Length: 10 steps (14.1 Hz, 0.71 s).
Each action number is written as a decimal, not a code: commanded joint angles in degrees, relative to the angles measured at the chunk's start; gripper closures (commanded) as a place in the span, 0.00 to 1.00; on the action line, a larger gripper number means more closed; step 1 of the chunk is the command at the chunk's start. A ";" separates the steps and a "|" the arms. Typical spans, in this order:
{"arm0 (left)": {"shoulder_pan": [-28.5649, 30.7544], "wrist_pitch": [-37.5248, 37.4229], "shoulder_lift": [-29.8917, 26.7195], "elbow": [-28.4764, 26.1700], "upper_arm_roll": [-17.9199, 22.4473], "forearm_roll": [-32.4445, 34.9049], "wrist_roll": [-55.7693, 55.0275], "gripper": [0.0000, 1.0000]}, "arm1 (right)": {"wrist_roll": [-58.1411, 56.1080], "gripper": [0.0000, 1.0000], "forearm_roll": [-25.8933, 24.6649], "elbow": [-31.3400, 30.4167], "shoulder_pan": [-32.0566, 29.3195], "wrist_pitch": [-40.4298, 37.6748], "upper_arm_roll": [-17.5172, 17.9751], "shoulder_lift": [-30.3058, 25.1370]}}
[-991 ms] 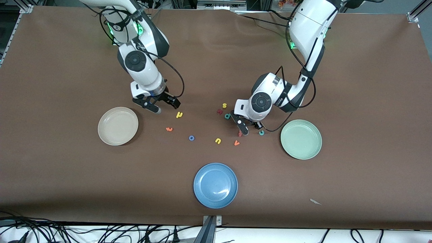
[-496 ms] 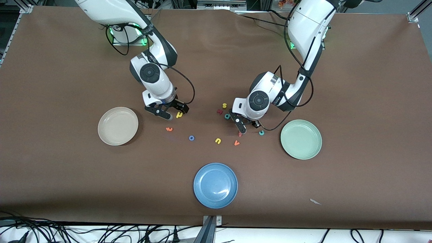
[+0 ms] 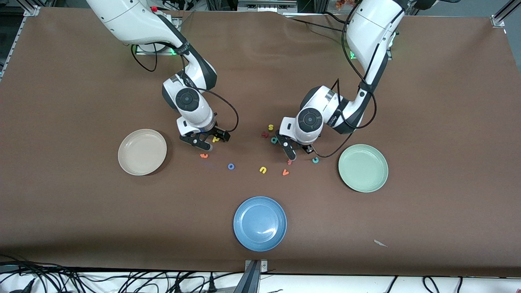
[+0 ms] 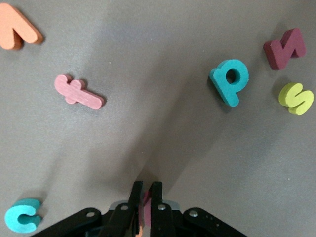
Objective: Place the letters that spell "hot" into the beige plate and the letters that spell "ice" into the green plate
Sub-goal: 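Grasp the maroon letter with the left gripper while the right gripper lowers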
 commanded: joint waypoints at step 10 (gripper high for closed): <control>1.71 -9.51 -9.03 0.00 1.00 0.84 -0.41 1.00 | 1.35 0.31 -1.98 1.80 1.15 -0.59 -0.18 2.05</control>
